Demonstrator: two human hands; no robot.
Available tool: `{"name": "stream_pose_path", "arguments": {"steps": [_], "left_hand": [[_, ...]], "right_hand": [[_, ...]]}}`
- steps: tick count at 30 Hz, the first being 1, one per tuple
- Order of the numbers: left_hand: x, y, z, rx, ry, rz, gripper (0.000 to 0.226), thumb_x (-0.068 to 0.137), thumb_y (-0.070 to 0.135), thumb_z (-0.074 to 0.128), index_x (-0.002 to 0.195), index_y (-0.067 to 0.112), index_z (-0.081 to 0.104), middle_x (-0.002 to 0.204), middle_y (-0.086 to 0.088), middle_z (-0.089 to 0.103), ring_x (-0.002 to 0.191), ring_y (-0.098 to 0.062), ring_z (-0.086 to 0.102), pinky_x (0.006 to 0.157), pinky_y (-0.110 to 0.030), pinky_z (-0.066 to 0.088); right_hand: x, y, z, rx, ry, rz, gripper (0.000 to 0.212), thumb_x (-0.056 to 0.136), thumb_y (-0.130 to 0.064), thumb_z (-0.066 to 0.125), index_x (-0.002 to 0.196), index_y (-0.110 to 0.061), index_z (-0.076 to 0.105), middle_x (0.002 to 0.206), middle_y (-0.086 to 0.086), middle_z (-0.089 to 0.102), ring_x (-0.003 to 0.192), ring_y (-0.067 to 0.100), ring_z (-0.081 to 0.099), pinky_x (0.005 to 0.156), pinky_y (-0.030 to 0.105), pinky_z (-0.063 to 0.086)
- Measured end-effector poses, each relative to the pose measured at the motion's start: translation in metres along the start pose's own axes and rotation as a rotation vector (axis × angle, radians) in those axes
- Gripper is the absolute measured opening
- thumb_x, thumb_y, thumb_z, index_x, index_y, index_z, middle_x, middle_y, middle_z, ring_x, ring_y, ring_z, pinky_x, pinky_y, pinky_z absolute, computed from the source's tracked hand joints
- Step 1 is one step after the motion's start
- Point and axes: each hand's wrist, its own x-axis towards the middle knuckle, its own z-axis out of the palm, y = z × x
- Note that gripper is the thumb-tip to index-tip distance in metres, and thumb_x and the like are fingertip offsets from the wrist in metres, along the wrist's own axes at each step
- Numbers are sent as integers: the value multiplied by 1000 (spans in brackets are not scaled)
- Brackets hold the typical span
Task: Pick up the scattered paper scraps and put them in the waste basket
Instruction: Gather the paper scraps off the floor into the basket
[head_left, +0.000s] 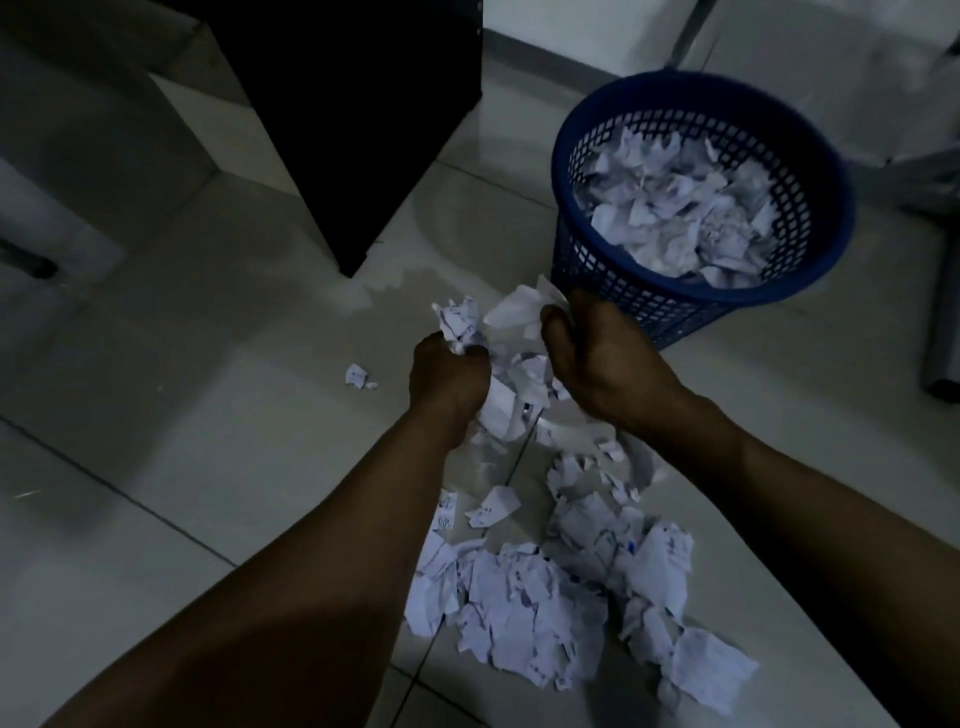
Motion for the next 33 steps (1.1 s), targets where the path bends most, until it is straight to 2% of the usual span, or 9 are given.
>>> {"name": "stream_pose_path", "arguments": {"steps": [7,10,12,18,21,25,28,30,33], "left_hand": [[1,32,0,-94,14,120,26,90,11,56,115,11,64,106,-4,67,96,-21,62,90,-28,50],[-2,47,1,-128,0,153,12,91,10,56,97,17,64,84,8,63,86,-16,60,80,-23,46],[-4,53,3,-151,-11,162,12,91,11,56,87,21,61,78,11,60,85,-16,61,78,-23,46],[-11,76,11,-211,-5,216,14,90,13,58,100,21,63,83,13,62,85,-14,62,81,-24,48],[-17,88,14,-240,9,241,15,90,12,58,99,24,61,82,14,60,86,-14,62,83,-26,49],[-23,111,21,-250,28,318,19,91,11,57,83,27,52,74,20,53,70,-3,56,78,-24,47],[-29,133,32,-220,-5,403,12,92,14,56,98,24,55,82,14,56,75,-6,57,77,-22,47],[-31,148,41,-152,-8,454,18,92,15,55,110,16,58,98,4,61,87,-13,59,81,-23,47],[-30,163,58,-17,-40,467,6,94,15,51,96,20,52,99,1,60,89,-15,55,78,-20,41]], "right_hand": [[29,-36,-29,5,138,-88,30,99,-21,44,71,-14,39,56,-6,40,50,-2,42,47,16,27],[43,-43,-53,14,192,-134,26,100,-24,41,79,-11,47,61,-3,47,53,4,44,48,17,31],[53,-38,-66,12,244,-135,27,101,-24,39,84,-7,53,66,2,55,57,13,51,50,25,36],[86,-5,-97,-4,405,-20,27,99,-22,36,86,-6,53,74,14,59,63,24,55,53,30,36],[97,10,-103,-17,464,63,22,100,-24,36,89,-11,50,80,8,57,68,19,53,60,25,36],[105,19,-105,-7,554,96,19,102,-22,34,87,-11,39,67,-8,40,57,0,39,47,16,30],[109,25,-105,-29,551,102,16,103,-22,33,95,-10,40,67,-5,39,57,0,37,52,24,22],[110,29,-105,-59,491,70,20,102,-22,33,104,-6,45,76,3,48,63,12,45,58,24,25],[111,36,-104,-158,365,21,28,99,-20,35,110,1,49,100,19,57,90,31,54,70,38,39]]}}
